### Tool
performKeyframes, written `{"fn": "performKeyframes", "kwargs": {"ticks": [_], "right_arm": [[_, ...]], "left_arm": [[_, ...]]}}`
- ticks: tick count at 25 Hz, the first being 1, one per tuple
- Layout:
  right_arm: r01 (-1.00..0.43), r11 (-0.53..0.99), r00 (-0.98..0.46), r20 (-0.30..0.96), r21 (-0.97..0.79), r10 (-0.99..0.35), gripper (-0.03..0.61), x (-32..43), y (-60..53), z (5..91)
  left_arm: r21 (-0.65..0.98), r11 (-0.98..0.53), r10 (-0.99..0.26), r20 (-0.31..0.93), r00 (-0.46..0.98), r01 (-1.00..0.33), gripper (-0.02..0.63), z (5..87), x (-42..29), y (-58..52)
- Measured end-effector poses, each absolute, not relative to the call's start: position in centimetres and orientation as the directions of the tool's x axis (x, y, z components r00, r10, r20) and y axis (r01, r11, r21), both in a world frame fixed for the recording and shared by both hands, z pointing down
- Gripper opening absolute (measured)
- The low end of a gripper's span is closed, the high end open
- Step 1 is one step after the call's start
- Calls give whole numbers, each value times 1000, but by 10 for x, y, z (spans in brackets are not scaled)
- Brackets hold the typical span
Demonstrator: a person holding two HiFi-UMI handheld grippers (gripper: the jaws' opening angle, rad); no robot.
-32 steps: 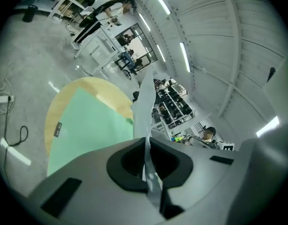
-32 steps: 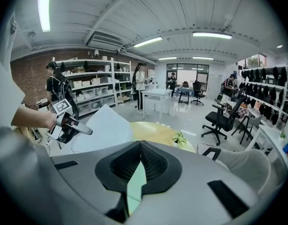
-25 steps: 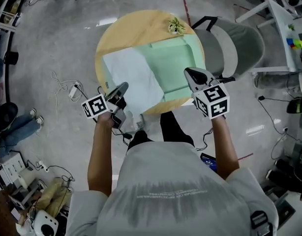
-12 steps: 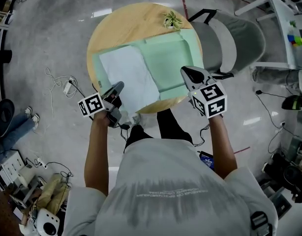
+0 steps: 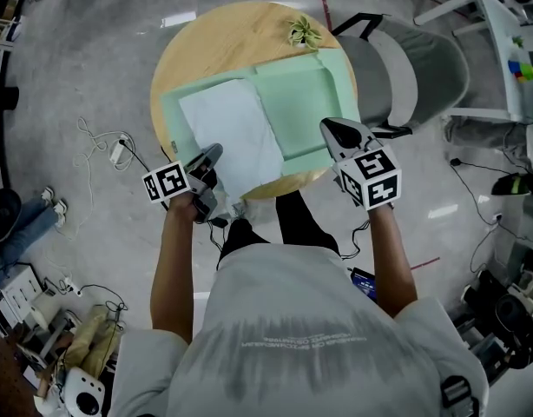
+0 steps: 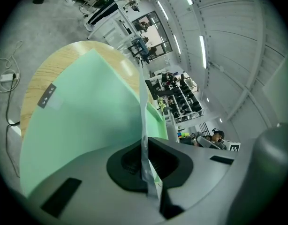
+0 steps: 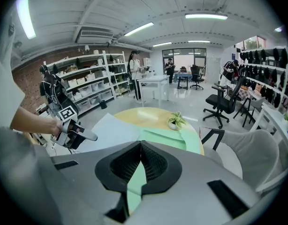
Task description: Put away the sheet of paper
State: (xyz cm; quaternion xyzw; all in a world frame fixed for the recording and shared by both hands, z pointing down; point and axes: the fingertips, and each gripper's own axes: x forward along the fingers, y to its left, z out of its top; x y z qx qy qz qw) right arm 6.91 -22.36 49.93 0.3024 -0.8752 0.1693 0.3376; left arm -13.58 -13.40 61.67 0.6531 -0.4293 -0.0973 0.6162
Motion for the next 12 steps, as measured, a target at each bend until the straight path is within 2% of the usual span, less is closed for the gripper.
{"fn": "performKeyframes", "kwargs": {"ticks": [12], "right_arm": [[-660, 745, -572, 707, -94, -417, 28, 81, -226, 507]], "left_arm": [[890, 147, -664, 413, 624, -432, 20, 637, -120, -157]]}}
